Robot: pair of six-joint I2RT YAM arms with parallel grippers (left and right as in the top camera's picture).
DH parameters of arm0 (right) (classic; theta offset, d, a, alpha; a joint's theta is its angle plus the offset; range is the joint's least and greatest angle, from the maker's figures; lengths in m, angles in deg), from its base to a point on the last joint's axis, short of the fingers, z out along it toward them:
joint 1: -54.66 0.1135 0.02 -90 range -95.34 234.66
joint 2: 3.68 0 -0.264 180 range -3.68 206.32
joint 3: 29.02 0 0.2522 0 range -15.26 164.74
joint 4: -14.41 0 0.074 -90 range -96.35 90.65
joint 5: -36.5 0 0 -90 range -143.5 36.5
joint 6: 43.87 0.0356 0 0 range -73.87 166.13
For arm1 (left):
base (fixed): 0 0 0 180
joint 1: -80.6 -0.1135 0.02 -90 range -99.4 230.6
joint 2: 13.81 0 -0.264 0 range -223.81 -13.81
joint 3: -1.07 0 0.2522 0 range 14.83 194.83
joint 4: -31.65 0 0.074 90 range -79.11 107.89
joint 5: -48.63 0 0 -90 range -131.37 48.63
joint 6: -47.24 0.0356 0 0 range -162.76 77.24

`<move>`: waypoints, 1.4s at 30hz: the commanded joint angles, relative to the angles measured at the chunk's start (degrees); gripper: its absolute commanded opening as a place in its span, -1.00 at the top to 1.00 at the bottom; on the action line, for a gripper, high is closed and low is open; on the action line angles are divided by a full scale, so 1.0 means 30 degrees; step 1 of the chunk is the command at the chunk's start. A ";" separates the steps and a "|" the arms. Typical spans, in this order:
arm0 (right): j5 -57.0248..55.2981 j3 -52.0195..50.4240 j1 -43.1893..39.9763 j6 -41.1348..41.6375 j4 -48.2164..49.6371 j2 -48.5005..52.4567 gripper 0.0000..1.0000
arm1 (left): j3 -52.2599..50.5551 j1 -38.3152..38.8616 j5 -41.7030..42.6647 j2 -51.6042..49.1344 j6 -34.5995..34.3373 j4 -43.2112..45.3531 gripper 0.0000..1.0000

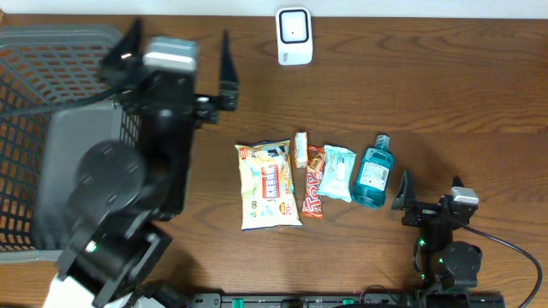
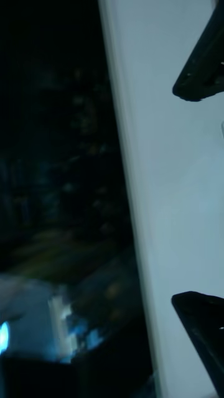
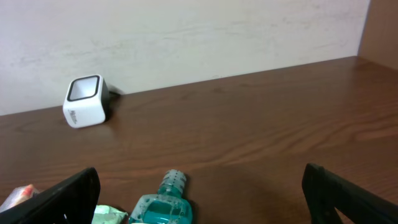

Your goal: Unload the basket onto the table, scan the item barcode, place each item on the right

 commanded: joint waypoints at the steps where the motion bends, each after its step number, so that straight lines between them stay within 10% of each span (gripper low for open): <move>1: -0.0284 -0.0029 0.0102 -0.0219 -0.0029 -0.0007 -0.99 | 0.0160 -0.0102 -0.1530 0.0248 0.4379 -0.0087 -0.96; 10: -0.0291 -0.0029 0.0102 -0.0219 -0.0036 -0.0007 -0.99 | -0.0729 -0.0248 -0.0029 0.1421 0.6550 -0.3650 -0.96; 20: -0.0291 -0.0029 0.0102 -0.0219 -0.0036 -0.0007 -0.99 | -0.1173 -0.0546 0.2324 0.6011 0.3679 -0.5020 -0.96; 42: -0.0291 -0.0029 0.0102 -0.0219 -0.0036 -0.0007 -0.99 | -0.3789 -1.0768 1.2014 1.5803 -0.1894 -0.8065 -0.96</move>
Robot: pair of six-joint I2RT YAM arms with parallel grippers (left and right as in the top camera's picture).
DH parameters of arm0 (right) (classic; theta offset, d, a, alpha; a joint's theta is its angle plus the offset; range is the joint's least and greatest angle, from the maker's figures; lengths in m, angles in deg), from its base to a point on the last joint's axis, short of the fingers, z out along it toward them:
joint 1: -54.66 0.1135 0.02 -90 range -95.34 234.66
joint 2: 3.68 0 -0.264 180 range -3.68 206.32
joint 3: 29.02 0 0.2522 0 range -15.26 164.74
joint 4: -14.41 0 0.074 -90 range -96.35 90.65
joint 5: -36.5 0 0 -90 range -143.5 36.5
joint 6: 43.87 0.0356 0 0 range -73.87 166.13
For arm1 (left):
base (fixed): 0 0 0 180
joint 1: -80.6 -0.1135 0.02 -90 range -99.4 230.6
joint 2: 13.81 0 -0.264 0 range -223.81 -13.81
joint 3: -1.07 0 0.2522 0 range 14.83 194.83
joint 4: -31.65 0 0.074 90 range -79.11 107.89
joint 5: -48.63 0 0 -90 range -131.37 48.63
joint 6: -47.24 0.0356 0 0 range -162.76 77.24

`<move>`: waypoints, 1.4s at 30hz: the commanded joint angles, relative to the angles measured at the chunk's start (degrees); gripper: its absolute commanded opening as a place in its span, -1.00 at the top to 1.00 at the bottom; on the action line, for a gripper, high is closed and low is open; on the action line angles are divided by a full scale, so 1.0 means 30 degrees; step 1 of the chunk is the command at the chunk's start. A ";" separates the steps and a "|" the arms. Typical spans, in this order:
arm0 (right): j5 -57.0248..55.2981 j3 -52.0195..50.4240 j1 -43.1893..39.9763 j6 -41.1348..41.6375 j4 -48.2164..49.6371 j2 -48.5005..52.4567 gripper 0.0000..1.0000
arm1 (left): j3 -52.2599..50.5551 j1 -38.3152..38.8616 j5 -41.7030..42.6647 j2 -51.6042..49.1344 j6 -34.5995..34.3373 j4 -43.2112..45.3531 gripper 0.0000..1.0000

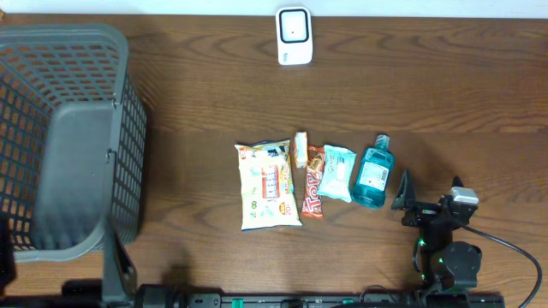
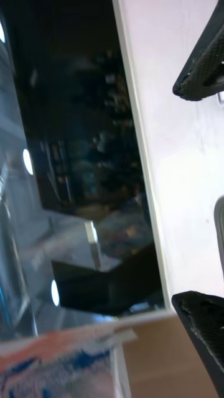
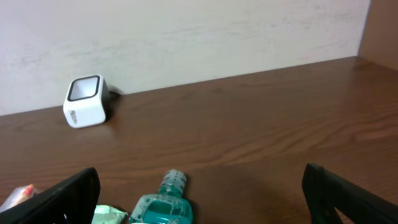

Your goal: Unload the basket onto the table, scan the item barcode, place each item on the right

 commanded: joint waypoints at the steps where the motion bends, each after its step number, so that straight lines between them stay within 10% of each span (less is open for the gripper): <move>1: -0.0299 -0.0029 0.0102 -0.0219 -0.0029 -0.0007 -0.98 | -0.0758 -0.0095 0.2113 0.2040 -0.0503 0.0022 -0.96; 42: -0.0291 -0.0029 0.0102 -0.0219 -0.0036 -0.0007 -0.99 | -0.1435 0.0947 0.2084 0.3912 0.1588 0.1668 -0.96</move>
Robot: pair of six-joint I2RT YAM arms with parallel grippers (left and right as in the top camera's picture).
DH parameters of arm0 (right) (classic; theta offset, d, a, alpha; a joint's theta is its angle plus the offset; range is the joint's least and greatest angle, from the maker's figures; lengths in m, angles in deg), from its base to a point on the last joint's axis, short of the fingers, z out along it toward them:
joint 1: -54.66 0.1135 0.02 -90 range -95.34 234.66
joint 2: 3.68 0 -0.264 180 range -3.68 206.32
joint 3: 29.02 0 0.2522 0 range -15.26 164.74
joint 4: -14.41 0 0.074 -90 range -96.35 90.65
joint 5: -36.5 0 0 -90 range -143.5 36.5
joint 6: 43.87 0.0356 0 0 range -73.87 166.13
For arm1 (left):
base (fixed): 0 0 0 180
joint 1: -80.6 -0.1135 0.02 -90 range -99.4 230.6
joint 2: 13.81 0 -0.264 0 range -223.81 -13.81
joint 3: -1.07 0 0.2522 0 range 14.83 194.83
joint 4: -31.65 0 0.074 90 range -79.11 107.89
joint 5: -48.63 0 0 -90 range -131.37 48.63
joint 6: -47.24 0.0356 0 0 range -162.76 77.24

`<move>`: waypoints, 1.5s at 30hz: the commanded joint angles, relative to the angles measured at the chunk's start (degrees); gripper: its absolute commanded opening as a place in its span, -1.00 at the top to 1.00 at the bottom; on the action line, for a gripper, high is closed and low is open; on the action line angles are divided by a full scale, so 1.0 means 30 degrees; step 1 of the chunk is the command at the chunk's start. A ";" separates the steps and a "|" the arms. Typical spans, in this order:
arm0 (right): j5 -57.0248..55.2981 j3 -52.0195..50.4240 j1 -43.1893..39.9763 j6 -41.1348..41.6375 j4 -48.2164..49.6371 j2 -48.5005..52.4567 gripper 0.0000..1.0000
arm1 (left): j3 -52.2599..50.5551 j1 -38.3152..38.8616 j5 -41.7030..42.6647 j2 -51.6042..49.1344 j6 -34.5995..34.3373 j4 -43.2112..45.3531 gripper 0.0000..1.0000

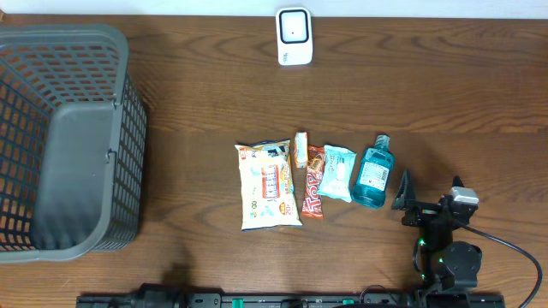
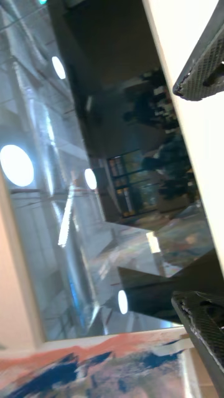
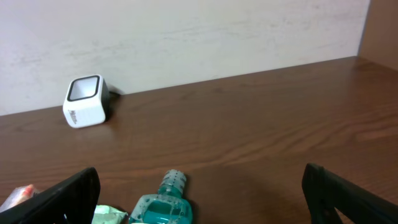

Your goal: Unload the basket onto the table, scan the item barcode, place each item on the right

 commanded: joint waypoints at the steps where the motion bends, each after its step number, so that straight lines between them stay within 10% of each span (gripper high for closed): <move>1: -0.0284 -0.0029 0.0102 -0.0219 -0.0029 -0.0007 -0.98 | -0.0058 0.0058 0.0248 -0.0401 0.0291 -0.0233 -0.96; 16: 0.2331 -0.0029 0.0102 0.1151 -0.0240 -0.0007 -0.98 | 0.0488 -0.0364 0.0255 0.0087 0.0233 -0.1100 -0.96; 25: 0.8714 -0.0029 0.0102 1.0790 0.0335 -0.0007 -0.98 | 0.1902 -0.0481 0.0248 0.0087 0.0474 -0.1115 -0.95; 35: 1.6407 -0.0029 0.0102 1.1810 0.0357 -0.0007 -0.98 | 0.1049 -0.0736 0.0255 -0.0036 0.0459 0.1559 -0.96; 45: 1.8243 -0.0029 0.0102 1.1497 -0.0117 0.0102 -0.99 | -0.0627 -0.0736 0.0262 0.0087 -0.5588 0.2688 -0.95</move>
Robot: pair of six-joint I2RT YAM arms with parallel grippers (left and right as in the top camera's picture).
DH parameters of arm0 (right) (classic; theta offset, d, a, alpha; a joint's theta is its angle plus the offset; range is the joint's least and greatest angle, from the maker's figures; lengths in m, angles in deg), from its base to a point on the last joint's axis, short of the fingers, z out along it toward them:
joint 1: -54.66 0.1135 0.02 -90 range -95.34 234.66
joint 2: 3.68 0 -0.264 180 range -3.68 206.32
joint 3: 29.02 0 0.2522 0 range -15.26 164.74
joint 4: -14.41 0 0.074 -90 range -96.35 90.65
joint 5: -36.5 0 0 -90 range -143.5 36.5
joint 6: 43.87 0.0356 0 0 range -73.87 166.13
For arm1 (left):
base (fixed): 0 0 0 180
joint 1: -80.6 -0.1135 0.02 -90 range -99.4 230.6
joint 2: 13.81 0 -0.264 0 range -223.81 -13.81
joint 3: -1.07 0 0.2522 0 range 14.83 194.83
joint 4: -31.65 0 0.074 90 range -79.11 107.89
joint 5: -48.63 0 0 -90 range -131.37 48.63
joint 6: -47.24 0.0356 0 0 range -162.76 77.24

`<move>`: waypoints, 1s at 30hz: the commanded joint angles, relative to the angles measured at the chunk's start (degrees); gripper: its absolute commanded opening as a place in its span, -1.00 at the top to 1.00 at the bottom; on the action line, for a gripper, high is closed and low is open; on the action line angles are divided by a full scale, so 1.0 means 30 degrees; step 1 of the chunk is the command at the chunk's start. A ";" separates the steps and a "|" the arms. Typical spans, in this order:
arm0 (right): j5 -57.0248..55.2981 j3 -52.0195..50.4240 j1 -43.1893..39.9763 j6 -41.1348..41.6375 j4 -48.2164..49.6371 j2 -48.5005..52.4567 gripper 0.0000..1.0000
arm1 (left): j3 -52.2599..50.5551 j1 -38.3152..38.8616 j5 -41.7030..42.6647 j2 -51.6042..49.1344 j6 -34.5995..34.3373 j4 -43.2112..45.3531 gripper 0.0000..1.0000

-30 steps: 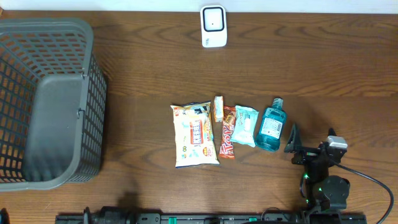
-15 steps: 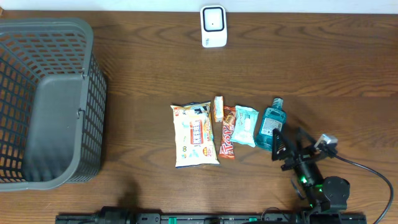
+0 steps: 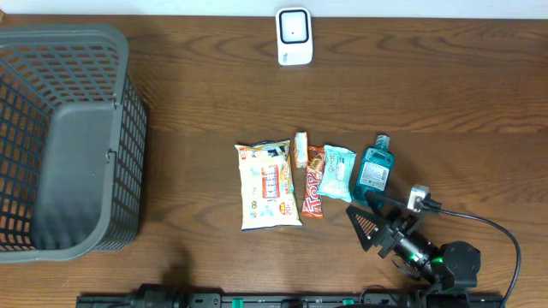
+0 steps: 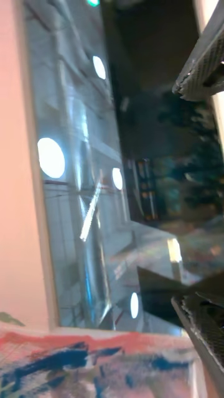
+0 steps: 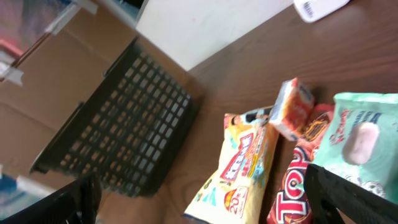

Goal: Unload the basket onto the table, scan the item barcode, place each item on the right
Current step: 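Swing the right gripper left toward the mouthwash bottle, then lower the right gripper onto the small orange box and grasp it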

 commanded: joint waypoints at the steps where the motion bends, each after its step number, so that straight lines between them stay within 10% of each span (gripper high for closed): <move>1: 0.0991 -0.0029 0.0102 -0.0590 -0.0131 0.0080 -0.99 | -0.1523 -0.0087 0.0262 0.0160 -0.2630 0.0605 -0.96; 20: -0.0350 0.0015 0.0102 -0.3752 -0.0007 0.0947 -0.98 | -1.6713 -0.0080 0.0255 0.0160 -0.4838 1.0418 -0.96; 30: -0.3577 0.3752 0.0138 -0.6980 -0.0495 0.7657 -0.98 | -1.9613 -0.0066 0.1202 0.0146 -0.5668 1.0557 -0.96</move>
